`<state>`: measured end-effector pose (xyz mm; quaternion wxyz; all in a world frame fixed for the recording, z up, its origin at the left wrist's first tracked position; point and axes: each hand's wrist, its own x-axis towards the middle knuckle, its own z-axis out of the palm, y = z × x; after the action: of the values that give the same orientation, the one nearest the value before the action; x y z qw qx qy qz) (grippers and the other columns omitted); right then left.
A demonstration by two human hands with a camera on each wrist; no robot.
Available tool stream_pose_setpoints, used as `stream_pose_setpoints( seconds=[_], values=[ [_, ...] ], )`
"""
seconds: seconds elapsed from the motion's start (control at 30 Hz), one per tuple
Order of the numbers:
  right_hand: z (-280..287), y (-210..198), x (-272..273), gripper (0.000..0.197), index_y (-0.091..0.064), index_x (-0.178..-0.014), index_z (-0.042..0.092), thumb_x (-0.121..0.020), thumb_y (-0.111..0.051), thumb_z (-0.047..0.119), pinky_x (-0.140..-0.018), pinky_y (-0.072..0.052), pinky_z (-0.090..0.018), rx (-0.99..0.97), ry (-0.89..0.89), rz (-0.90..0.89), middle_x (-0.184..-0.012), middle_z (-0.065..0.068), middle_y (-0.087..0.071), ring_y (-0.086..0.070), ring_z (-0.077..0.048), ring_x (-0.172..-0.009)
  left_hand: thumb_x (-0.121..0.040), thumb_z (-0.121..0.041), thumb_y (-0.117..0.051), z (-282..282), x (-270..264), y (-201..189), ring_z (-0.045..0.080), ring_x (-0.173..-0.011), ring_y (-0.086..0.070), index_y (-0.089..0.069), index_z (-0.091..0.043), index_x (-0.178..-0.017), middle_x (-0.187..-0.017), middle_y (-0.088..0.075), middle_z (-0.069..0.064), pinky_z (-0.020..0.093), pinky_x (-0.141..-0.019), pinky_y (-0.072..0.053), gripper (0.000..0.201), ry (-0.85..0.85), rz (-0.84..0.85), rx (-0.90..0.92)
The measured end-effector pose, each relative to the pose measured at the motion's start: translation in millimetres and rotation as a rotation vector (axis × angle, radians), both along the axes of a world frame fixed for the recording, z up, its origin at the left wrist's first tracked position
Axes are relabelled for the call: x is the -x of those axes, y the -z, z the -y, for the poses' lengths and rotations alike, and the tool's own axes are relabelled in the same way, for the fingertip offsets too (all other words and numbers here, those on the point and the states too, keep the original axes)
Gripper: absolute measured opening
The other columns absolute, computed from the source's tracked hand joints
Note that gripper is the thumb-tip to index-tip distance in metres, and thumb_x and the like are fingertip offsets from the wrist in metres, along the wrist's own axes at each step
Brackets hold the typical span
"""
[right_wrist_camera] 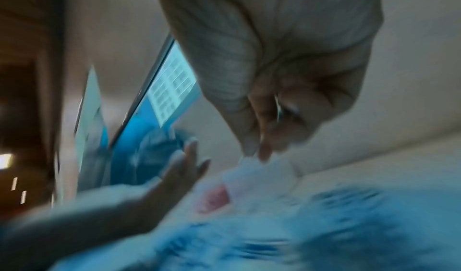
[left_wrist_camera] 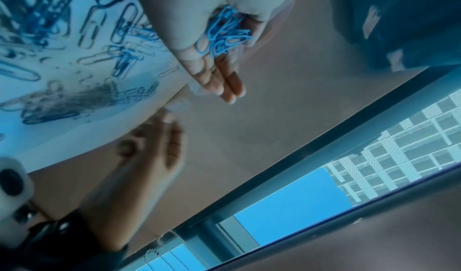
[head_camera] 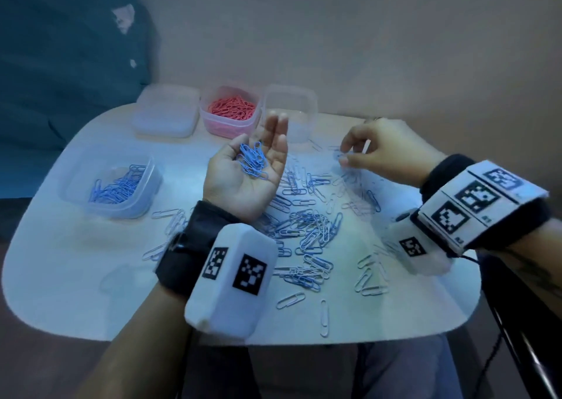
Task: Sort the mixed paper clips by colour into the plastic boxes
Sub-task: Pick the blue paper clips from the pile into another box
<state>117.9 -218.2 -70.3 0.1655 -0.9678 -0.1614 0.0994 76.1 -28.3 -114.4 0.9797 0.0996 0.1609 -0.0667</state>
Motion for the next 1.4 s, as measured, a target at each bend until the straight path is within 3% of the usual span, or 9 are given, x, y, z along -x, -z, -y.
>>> stream_pose_setpoints(
  seconds=[0.13,0.57,0.73,0.87,0.97,1.1,1.2,1.3,1.4],
  values=[
    [0,3,8,0.013,-0.068,-0.093,0.015,-0.08,-0.069,0.019,-0.06,-0.037,-0.011,-0.049,-0.128,-0.065,-0.079,0.01,-0.047,-0.045,0.0,-0.065,-0.087,-0.013,-0.032,0,0,3,0.026,-0.069,-0.071,-0.068,0.006,-0.076,-0.078,-0.07,0.013,0.031,-0.063,-0.057,0.043,-0.017,-0.013,0.024],
    [-34,15,8,0.008,-0.058,-0.076,0.016,-0.081,-0.063,0.012,-0.073,-0.046,-0.029,0.135,-0.164,-0.121,-0.082,-0.001,-0.06,-0.055,-0.019,-0.082,-0.075,-0.009,-0.036,8,8,-14,0.028,-0.076,-0.071,-0.07,0.007,-0.078,-0.084,-0.071,0.014,0.034,-0.065,-0.057,0.038,-0.015,-0.004,0.013],
    [-33,10,16,0.014,-0.066,-0.087,0.004,-0.084,-0.053,0.006,-0.07,-0.046,-0.026,0.113,-0.114,-0.069,-0.083,-0.01,-0.065,-0.06,-0.023,-0.078,-0.076,-0.009,-0.034,16,32,-28,0.02,-0.115,-0.056,-0.063,0.003,-0.09,-0.087,-0.071,0.015,0.034,-0.067,-0.057,0.034,-0.03,0.054,0.068],
    [-22,-3,30,0.012,-0.066,-0.088,0.004,-0.085,-0.055,0.003,-0.042,-0.038,-0.01,-0.2,-0.004,-0.17,-0.069,-0.002,-0.061,-0.052,0.002,-0.038,-0.089,-0.01,-0.03,22,52,-28,0.021,-0.131,-0.044,-0.062,-0.001,-0.089,-0.083,-0.071,0.012,0.033,-0.074,-0.055,0.033,-0.044,0.04,-0.006],
    [-17,-24,49,0.01,-0.061,-0.083,0.009,-0.087,-0.054,0.004,-0.04,-0.029,-0.014,-0.519,0.07,-0.246,-0.067,0.0,-0.057,-0.046,-0.001,-0.04,-0.085,-0.011,-0.032,26,65,-29,0.022,-0.131,-0.043,-0.059,-0.003,-0.091,-0.088,-0.069,0.012,0.035,-0.09,-0.044,0.028,-0.042,0.025,-0.041],
    [-35,-49,71,0.014,-0.061,-0.073,0.01,-0.083,-0.059,0.0,-0.038,-0.031,-0.012,-0.708,-0.049,-0.234,-0.065,-0.006,-0.059,-0.045,0.0,-0.039,-0.098,-0.021,-0.023,37,74,-33,0.025,-0.115,-0.054,-0.056,-0.003,-0.092,-0.101,-0.064,0.014,0.038,-0.094,-0.041,0.039,-0.039,-0.011,-0.06],
    [-53,-51,80,0.003,-0.067,-0.081,0.002,-0.078,-0.067,0.001,-0.052,-0.05,-0.017,-0.593,-0.163,-0.129,-0.069,-0.008,-0.065,-0.059,-0.008,-0.052,-0.1,-0.024,-0.025,46,79,-34,0.024,-0.081,-0.065,-0.056,-0.003,-0.089,-0.082,-0.067,0.015,0.035,-0.069,-0.057,0.038,-0.036,0.037,-0.016],
    [-46,-49,64,0.01,-0.069,-0.086,0.004,-0.076,-0.071,0.007,-0.064,-0.046,-0.012,-0.677,0.009,0.185,-0.067,0.008,-0.06,-0.054,0.003,-0.058,-0.101,-0.023,-0.023,40,82,-33,0.027,-0.077,-0.068,-0.058,-0.002,-0.087,-0.081,-0.07,0.015,0.037,-0.063,-0.057,0.043,-0.057,0.059,0.019],
    [-29,-46,48,0.012,-0.07,-0.09,0.006,-0.08,-0.07,0.011,-0.079,-0.048,-0.019,-0.422,0.067,0.098,-0.084,-0.002,-0.068,-0.057,-0.01,-0.075,-0.1,-0.024,-0.023,24,88,-26,0.027,-0.069,-0.071,-0.064,-0.002,-0.073,-0.075,-0.071,0.015,0.037,-0.059,-0.057,0.054,-0.124,0.059,0.058]
  ],
)
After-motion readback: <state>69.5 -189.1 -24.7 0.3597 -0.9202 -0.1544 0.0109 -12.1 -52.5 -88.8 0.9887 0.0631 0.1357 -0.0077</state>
